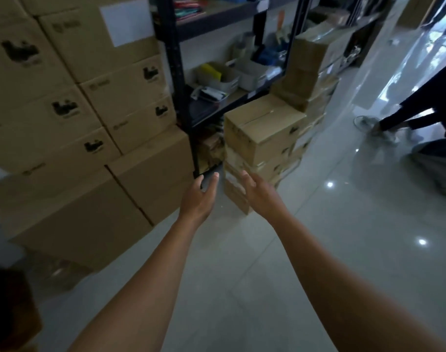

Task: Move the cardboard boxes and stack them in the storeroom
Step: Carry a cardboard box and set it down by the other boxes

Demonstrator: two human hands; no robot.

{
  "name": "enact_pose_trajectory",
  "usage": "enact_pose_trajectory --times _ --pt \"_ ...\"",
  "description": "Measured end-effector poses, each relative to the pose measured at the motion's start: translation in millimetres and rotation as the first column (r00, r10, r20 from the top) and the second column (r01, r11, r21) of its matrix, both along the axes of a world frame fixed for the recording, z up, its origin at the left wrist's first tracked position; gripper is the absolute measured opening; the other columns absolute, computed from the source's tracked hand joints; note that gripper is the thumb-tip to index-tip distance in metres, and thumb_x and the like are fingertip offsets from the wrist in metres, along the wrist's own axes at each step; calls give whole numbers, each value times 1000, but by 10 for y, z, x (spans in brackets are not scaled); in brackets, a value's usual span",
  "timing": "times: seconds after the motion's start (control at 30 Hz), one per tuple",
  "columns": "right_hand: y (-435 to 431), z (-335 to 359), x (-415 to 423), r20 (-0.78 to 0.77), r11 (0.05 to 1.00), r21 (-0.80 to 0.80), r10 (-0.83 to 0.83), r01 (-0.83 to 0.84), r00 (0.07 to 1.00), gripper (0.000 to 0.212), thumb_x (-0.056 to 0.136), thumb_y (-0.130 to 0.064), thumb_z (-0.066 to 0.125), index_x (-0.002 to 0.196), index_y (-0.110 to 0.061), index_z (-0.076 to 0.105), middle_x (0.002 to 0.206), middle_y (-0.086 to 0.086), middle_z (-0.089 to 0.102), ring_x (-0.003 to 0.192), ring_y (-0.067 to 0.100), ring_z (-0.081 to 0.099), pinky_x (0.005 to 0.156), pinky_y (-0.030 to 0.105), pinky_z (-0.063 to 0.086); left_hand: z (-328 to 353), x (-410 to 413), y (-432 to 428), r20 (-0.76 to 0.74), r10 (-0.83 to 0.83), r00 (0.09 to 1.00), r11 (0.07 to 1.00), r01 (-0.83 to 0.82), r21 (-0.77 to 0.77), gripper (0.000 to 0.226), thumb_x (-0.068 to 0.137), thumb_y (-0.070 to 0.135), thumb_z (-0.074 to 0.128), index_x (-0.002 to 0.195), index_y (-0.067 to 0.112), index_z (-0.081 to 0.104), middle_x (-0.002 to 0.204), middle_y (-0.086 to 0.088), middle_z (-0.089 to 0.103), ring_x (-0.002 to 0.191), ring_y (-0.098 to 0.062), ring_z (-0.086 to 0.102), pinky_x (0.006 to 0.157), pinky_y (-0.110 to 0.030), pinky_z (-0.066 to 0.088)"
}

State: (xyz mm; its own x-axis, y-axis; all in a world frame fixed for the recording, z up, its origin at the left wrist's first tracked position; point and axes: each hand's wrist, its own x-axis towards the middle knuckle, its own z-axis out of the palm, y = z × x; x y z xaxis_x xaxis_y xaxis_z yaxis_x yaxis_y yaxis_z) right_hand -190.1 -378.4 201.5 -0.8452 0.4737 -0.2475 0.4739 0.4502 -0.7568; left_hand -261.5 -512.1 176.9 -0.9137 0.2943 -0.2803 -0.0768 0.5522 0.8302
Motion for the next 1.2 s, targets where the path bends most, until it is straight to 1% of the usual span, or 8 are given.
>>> enact_pose_trajectory --times 0.07,0.27,0.57,0.8,0.9,0.97,1.1,1.2 --pt "370 41 10 -14 1000 -20 -6 6 1000 54 101 -48 28 142 -17 44 144 11 47 134 28 41 106 35 31 10 -47 365 6 6 1000 1000 -6 19 75 92 67 38 149 18 36 152 -5 39 138 -23 38 106 -35 33" --pt "1408 19 -323 -1 998 -30 -62 62 998 63 99 -55 28 148 -17 34 149 10 40 139 27 35 111 40 27 14 -495 1306 44 24 999 998 -26 55 75 91 68 37 149 21 34 152 -4 37 136 -25 38 107 -41 35" --pt "2897 -138 -1474 5 994 -39 -104 104 995 63 97 -57 31 148 -19 34 150 9 39 139 26 34 114 46 29 -193 -1659 2521 109 58 992 998 -59 9 78 92 67 36 150 16 33 153 -6 37 138 -26 36 107 -40 33" --pt "3766 -452 -2335 88 993 10 -114 114 990 61 96 -55 36 146 -20 35 147 11 42 134 29 42 109 48 37 -457 -2293 2986 197 196 960 980 -196 -20 77 91 66 39 150 17 32 152 -7 37 135 -27 39 108 -43 36" --pt "4164 -671 -2718 158 991 105 -97 81 983 58 97 -51 38 146 -19 35 149 10 39 135 28 40 109 47 36 -696 -2521 3121 243 263 934 964 -261 -43 81 89 70 39 150 18 32 151 -6 39 134 -28 41 108 -45 37" --pt "4417 -844 -2957 206 988 152 -68 37 976 58 98 -47 39 147 -17 34 150 11 37 137 29 37 111 46 33 -854 -2644 3228 277 333 901 942 -333 -49 80 91 66 42 152 17 26 154 -7 34 137 -28 37 109 -40 35" --pt "4799 -1202 -3378 299 979 188 20 -79 954 54 99 -35 39 145 -8 34 146 18 38 134 34 37 110 48 33 -1182 -2840 3445 315 444 839 890 -453 -48 71 94 54 49 151 18 27 151 -6 38 133 -27 42 101 -33 37" --pt "4942 -1449 -3599 368 976 176 59 -131 928 51 98 -28 38 143 -4 34 143 21 39 132 37 37 106 45 33 -1451 -2917 3556 345 489 801 866 -493 -83 69 93 54 49 150 23 27 150 -4 39 132 -27 43 106 -37 39"
